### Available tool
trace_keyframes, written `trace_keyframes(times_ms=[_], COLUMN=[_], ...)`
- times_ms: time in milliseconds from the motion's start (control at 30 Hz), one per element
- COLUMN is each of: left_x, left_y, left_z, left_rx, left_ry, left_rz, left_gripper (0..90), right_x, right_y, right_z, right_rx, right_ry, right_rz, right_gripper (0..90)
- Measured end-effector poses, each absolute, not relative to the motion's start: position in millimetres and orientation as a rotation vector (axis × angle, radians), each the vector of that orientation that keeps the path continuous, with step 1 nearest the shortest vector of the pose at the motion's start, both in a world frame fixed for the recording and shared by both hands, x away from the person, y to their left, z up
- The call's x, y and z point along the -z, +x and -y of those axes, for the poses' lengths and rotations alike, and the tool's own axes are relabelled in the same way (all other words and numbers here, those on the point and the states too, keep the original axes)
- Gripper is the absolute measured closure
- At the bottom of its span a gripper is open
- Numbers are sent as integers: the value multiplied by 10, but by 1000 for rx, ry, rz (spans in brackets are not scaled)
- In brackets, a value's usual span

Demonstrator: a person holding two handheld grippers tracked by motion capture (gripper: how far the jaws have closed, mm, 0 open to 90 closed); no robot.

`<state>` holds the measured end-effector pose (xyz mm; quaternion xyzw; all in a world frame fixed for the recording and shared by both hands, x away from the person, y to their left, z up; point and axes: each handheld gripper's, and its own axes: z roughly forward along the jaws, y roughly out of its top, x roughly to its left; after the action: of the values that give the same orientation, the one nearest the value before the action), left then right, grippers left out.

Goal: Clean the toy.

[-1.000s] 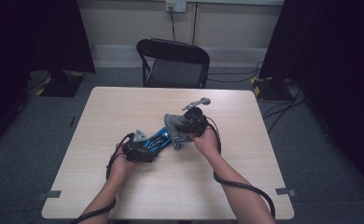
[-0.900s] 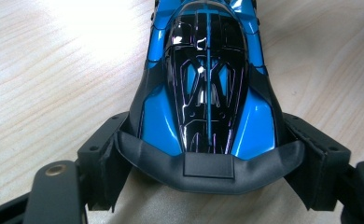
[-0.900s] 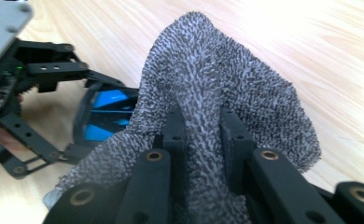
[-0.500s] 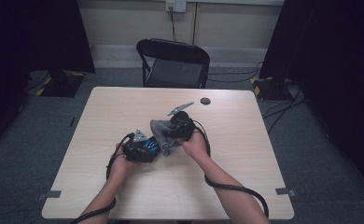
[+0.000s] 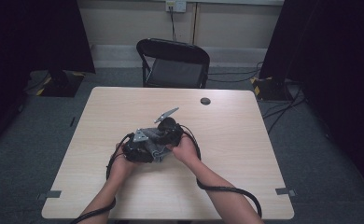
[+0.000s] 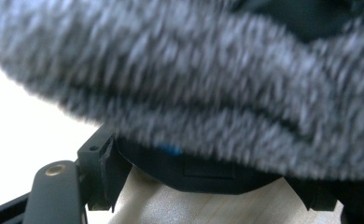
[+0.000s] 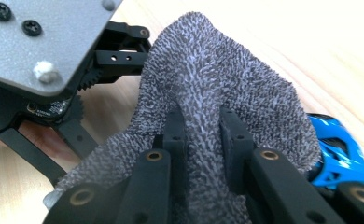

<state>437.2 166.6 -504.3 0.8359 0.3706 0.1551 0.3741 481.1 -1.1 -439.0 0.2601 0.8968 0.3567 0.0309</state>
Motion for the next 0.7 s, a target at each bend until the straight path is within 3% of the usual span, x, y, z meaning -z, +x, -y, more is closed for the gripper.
trace_keyframes(times_ms=[700], left_x=[5043], left_y=[4372], left_z=[-1666], left_rx=[-397], left_ry=[2140], left_rz=[-949], left_gripper=[241], right_x=[4550], right_y=[4856], right_z=[-33], right_rx=[-1102], right_ry=[816], right_rz=[-2794], right_gripper=[759])
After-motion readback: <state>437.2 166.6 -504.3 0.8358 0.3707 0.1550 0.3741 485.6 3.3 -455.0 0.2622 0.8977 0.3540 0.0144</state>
